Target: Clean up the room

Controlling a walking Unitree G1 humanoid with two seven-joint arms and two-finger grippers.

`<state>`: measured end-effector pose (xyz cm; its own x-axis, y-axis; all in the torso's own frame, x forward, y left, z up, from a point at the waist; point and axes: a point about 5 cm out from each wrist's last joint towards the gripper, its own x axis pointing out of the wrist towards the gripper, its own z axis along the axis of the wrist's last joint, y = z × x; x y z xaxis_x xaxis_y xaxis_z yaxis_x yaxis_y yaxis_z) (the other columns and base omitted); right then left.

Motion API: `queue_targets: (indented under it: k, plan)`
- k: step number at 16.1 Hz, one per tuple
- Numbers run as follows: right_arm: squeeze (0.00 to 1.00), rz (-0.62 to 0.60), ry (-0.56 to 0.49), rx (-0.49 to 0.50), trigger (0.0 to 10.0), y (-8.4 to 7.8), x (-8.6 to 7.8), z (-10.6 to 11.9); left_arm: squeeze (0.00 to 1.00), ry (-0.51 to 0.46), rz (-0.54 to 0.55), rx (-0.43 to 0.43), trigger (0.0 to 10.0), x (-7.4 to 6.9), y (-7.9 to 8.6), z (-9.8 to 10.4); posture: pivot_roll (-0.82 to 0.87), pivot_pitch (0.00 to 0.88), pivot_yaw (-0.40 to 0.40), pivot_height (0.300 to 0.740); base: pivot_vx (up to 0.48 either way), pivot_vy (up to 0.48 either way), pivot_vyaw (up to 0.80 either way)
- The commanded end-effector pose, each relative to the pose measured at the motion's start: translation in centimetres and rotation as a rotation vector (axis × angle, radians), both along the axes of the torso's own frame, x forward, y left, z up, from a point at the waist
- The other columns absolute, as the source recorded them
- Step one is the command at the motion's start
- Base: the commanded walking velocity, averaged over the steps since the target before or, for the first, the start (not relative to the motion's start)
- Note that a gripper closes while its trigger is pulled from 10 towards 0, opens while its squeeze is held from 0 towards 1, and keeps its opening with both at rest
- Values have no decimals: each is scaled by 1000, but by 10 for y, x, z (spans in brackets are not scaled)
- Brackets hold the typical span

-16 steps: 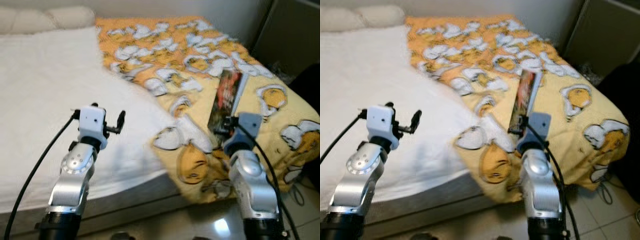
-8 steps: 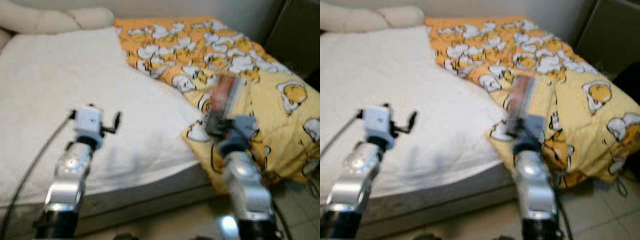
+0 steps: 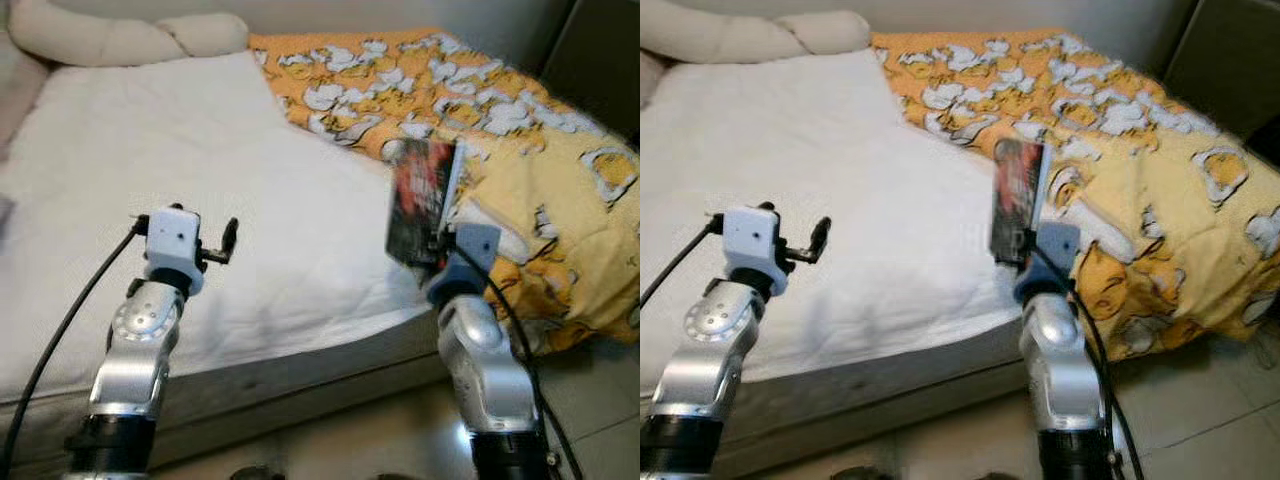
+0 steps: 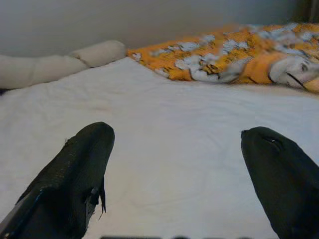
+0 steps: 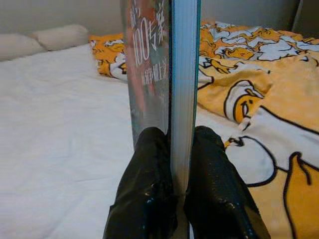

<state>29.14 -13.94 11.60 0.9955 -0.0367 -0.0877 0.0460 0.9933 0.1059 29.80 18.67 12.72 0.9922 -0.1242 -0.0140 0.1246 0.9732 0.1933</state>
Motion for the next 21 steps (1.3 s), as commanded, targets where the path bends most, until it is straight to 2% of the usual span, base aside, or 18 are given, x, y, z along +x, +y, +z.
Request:
queue_targets:
  k: [1, 8, 11, 18, 19, 21]
  plan:
    - [0, -22, -46, 10, 10000, -6, 1, 9, 0, -9, -11, 13, 10000, 1, -2, 2, -2, 0, -6, 740, 0, 379, 0]
    - [0, 13, -61, 11, 10000, 1, 9, 11, 0, 15, 4, 47, 10000, 3, 4, 2, 34, 0, -21, 740, 0, 376, 0]
    - [0, 16, -60, 11, 10000, 1, 8, 10, 0, 24, 15, 60, 10000, 2, 7, 1, 34, 0, -23, 740, 0, 270, 0]
    - [0, 23, -63, 6, 10000, 0, 9, 9, 0, 37, 3, 33, 10000, 2, 3, 0, 31, 0, -26, 740, 0, 0, 0]
    - [0, 26, -61, 6, 10000, 1, 8, 9, 0, 37, -9, 61, 10000, 1, 1, -1, 31, 0, -26, 740, 0, 0, 0]
    - [0, 44, -50, 10, 10000, 3, 7, 7, 0, 46, 31, 9, 10000, 2, 1, -3, 22, 0, -21, 740, 0, 0, 0]
